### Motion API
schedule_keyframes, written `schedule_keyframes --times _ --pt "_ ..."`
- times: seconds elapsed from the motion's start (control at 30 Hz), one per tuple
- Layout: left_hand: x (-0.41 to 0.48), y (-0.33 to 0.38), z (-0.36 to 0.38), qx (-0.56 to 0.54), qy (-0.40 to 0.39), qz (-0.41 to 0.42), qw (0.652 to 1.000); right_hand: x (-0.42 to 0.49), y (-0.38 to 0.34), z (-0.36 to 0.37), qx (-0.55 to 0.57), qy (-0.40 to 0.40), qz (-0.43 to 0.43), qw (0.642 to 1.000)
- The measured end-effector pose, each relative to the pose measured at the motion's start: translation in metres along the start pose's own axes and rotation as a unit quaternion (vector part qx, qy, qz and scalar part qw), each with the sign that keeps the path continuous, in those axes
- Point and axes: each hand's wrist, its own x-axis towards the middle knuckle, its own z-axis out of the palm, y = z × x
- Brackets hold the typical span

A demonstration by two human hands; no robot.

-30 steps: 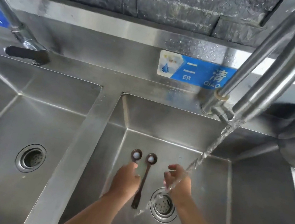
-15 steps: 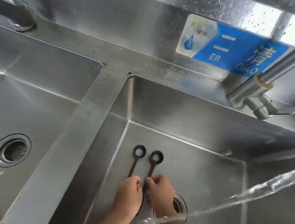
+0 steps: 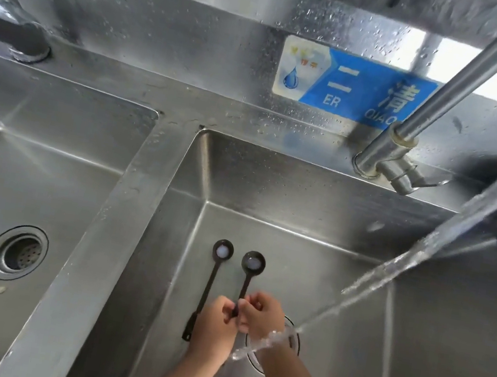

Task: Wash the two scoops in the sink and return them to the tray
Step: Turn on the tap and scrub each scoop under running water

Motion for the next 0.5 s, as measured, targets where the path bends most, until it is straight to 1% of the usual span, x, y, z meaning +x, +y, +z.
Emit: schedule_keyframes --times 0.13,0.2,0.23,0.3,0.4,0.5 --pt "-0.033 0.007 -0.014 -0.094 -0.073 -0.021 0.993 -0.041 -0.005 -0.014 0.026 -0.039 0.012 0.999" --pt "-0.048 0.011 -0.024 -0.134 -0.089 -0.044 0.986 -0.06 -0.009 -0.019 0.053 -0.039 0.03 0.997" --pt "-0.056 0.015 -0.03 -0.141 -0.092 -0.052 0.984 -0.07 -0.012 -0.022 0.047 -0.031 0.028 0.998" --pt "-0.073 0.023 -0.041 -0.15 -0.099 -0.068 0.981 -0.089 -0.022 -0.026 0.043 -0.039 0.037 0.998" --pt "-0.1 0.035 -0.058 -0.157 -0.14 -0.09 0.973 -0.114 -0.028 -0.029 0.057 -0.049 0.048 0.996" --pt "-0.124 0.04 -0.07 -0.149 -0.147 -0.093 0.973 -0.131 -0.031 -0.033 0.091 -0.083 0.069 0.99"
